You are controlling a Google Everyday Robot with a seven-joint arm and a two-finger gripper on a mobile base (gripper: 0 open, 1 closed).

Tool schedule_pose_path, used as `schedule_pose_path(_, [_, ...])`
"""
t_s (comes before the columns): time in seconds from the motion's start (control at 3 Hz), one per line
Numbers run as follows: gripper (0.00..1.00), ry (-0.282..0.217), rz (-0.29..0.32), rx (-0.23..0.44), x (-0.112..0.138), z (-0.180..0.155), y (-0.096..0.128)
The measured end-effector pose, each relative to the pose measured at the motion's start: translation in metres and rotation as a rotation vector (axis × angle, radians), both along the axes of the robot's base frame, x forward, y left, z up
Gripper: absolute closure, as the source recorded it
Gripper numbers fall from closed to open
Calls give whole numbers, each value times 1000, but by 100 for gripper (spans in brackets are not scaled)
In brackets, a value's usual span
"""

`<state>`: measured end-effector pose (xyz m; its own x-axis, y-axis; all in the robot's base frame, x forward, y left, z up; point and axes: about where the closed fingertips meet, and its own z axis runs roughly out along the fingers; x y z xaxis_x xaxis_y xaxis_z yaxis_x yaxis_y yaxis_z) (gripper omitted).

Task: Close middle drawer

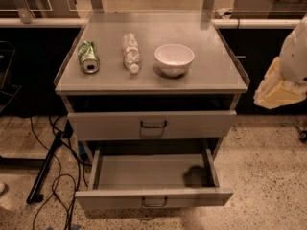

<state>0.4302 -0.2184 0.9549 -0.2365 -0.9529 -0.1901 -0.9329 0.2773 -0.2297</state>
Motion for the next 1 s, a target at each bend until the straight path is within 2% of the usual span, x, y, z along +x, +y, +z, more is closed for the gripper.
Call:
schedule_pose_path(0.33, [100,43,-18,-6,-19,-42,0])
schedule_pose_path(0.67, [100,125,-38,-4,-43,-106,2])
schedule_pose_path(1.0, [100,192,-47,-4,-58,-145,7])
